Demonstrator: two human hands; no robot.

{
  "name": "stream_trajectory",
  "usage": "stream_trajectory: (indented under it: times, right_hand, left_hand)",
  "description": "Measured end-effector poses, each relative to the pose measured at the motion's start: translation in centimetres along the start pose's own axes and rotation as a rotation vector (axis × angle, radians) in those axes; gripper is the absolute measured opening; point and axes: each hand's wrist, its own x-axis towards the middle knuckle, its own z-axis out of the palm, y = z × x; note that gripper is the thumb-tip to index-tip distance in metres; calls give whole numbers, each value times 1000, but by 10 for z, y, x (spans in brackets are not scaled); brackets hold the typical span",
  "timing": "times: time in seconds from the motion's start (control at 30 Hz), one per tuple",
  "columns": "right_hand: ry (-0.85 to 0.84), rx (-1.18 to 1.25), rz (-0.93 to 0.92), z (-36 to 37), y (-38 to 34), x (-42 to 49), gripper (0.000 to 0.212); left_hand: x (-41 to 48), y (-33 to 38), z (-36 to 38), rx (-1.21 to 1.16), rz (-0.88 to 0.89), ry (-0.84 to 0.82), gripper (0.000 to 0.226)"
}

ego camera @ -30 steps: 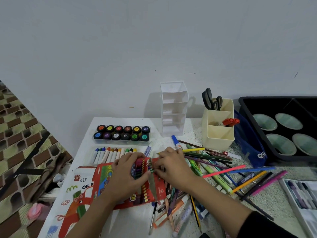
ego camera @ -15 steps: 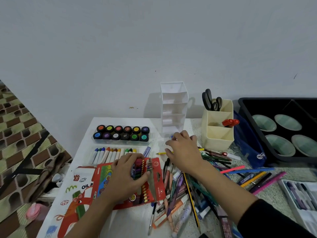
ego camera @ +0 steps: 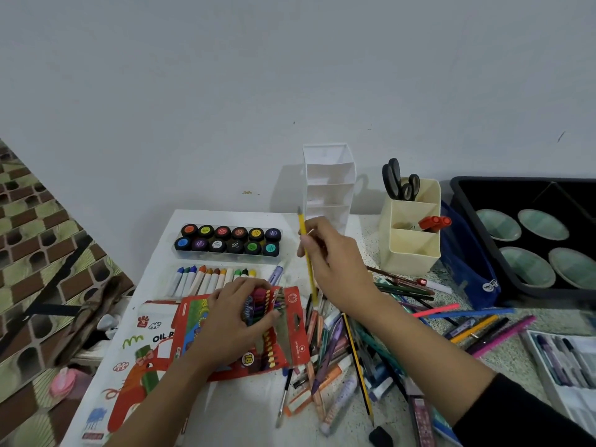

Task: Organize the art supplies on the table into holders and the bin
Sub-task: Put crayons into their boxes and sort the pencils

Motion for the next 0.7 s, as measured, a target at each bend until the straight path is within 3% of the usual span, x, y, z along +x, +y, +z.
stream_trajectory:
  times: [0.27, 0.33, 0.4, 0.53, 0.7]
  right_hand:
    - [8, 665, 565, 5, 30, -34, 19]
    - [-32, 692, 623, 5, 36, -42, 14]
    - [-70, 537, 566, 4, 43, -48, 14]
    - [-194, -66, 274, 0, 51, -53, 10]
    - [-261, -372, -21, 11, 50, -48, 5]
  left_hand:
    - [0, 1, -1, -18, 8, 6, 36]
    - [0, 1, -1, -15, 11, 12, 37]
    - [0, 1, 0, -17, 14, 21, 38]
    - [0, 0, -1, -24, 18, 25, 44]
    - [-1, -2, -1, -15, 28, 21, 49]
